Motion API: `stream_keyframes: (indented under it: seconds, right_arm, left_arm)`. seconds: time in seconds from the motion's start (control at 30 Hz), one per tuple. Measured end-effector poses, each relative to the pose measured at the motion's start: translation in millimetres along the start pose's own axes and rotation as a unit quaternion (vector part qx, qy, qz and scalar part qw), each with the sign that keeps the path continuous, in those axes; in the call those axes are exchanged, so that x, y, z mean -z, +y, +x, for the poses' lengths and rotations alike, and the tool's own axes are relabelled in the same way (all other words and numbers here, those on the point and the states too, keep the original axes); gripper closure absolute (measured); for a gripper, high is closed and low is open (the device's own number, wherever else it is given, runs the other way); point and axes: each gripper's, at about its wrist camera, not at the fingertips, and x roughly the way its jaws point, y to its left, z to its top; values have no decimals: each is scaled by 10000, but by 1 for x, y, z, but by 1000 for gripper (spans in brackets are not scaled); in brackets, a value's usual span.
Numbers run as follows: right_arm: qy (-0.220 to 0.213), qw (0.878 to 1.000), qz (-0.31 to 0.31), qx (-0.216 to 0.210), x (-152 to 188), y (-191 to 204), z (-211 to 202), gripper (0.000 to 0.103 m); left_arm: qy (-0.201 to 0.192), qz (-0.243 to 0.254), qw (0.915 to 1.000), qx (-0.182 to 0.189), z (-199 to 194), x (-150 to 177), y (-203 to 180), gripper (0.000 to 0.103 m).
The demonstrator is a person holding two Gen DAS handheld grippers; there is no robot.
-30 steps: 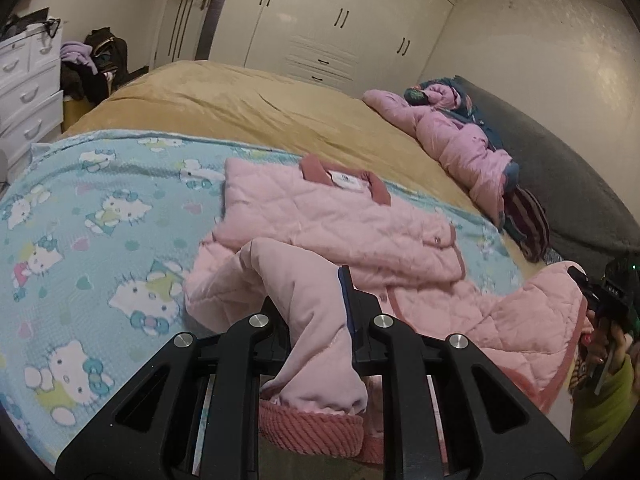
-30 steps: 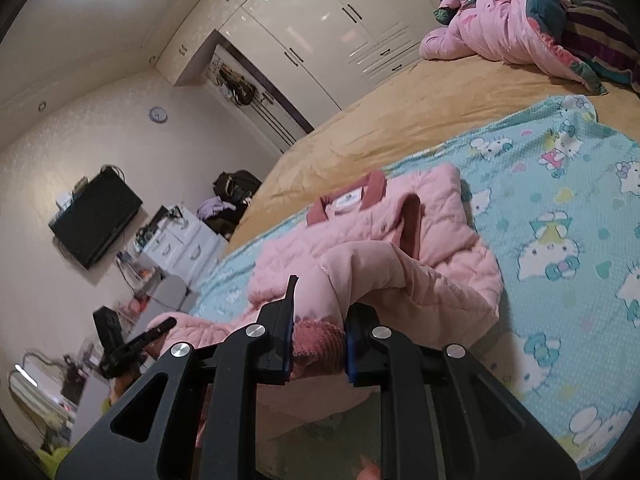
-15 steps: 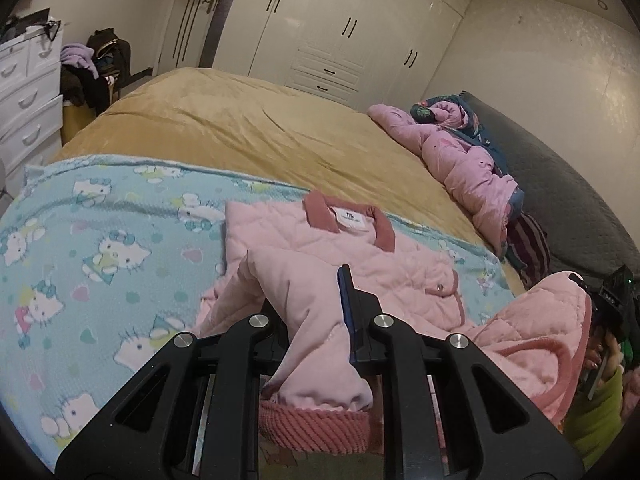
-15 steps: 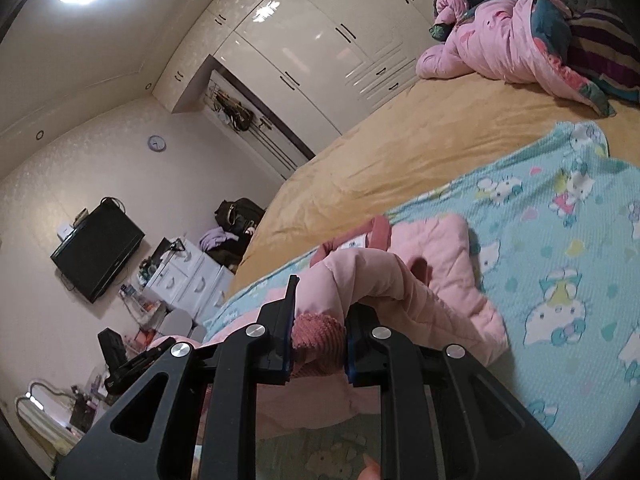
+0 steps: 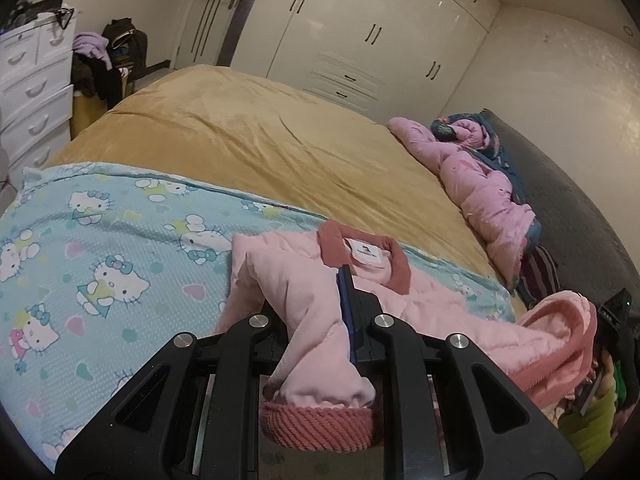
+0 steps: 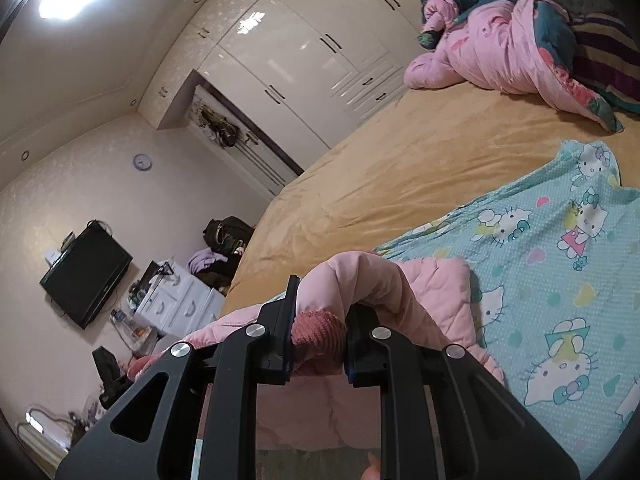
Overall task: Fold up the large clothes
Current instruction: 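Lift the hem with both tools and fold it toward the collar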
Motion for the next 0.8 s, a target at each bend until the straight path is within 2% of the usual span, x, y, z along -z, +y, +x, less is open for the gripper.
stream_keyframes:
  seconds: [0.6,0.8]
  right_arm:
    - [487,9947,72,901,-16,-48,99,86]
    - [606,9928,272,996,-14,-63,120,85]
  left_arm:
    - [399,73,9976,-562,96,-10,18,90]
    - [521,98,9965,-646,115,-8,22,90]
